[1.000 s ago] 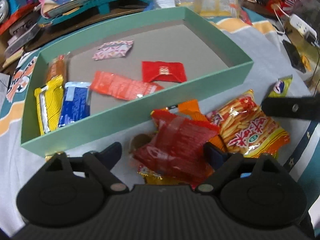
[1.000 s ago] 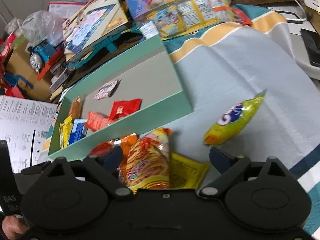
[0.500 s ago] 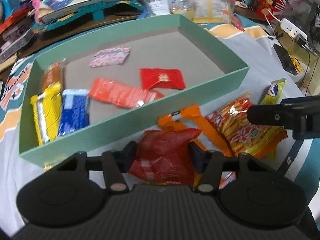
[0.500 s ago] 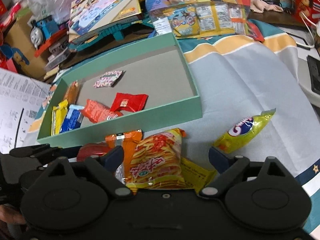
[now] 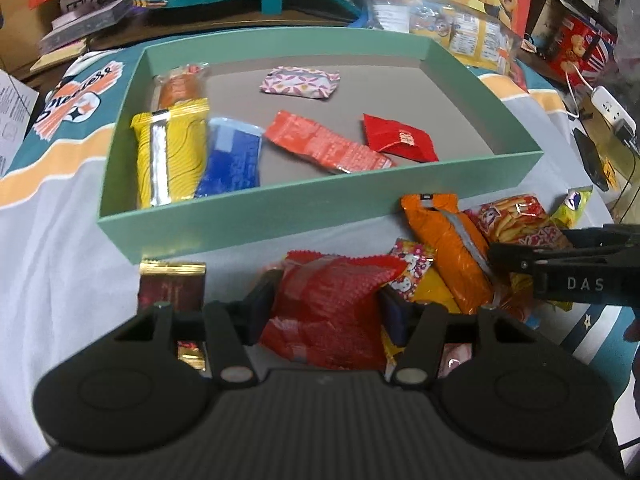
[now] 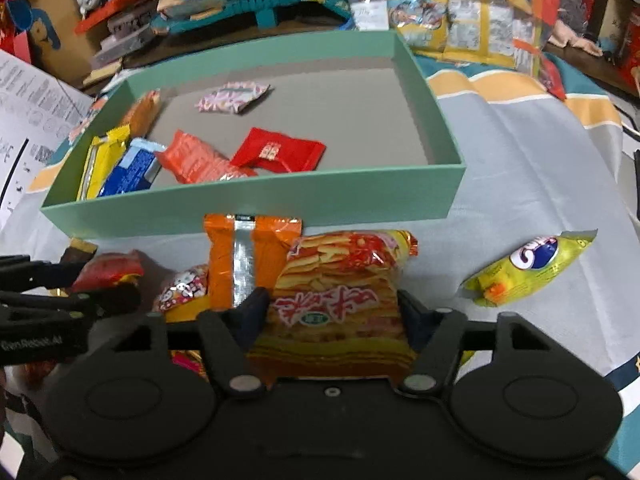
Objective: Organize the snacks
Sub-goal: 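Lower both chip bags into the green box and open both grippers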
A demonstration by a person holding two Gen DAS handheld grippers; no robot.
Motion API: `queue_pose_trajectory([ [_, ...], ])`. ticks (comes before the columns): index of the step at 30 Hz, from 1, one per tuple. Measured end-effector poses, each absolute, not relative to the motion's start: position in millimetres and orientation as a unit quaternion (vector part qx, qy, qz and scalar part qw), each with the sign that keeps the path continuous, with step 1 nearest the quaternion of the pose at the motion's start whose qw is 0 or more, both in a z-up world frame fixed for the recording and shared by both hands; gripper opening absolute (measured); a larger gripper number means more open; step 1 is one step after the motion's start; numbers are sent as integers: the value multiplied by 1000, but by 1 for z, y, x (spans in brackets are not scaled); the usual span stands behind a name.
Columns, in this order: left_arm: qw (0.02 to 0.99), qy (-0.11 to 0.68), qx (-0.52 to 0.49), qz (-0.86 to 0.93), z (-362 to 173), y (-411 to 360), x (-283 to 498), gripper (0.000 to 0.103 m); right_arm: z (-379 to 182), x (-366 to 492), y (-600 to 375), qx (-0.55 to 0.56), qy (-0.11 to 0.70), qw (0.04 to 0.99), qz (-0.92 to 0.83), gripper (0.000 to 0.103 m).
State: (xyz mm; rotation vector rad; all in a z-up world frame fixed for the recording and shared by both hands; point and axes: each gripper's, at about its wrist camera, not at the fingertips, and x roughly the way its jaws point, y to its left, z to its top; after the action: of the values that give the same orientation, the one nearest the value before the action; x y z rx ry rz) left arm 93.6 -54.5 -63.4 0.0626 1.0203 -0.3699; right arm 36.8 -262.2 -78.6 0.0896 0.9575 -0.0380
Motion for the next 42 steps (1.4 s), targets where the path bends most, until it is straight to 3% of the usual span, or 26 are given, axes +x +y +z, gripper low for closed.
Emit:
queue_pose_trajectory([
  [4, 860, 480, 26, -173, -59, -54, 91, 54, -67, 30, -269, 59, 449, 891, -19, 52],
  [22, 877, 436, 20, -202, -1, -66, 88, 53, -8, 26, -297, 124, 402, 907, 14, 50],
  [31, 892, 404, 41, -198, 30, -101, 154, 53, 10, 93, -322, 158, 386, 909, 3, 50],
  [42, 883, 427, 53, -186, -1, -147, 247, 53, -4, 214, -338, 176, 397, 901, 5, 51],
])
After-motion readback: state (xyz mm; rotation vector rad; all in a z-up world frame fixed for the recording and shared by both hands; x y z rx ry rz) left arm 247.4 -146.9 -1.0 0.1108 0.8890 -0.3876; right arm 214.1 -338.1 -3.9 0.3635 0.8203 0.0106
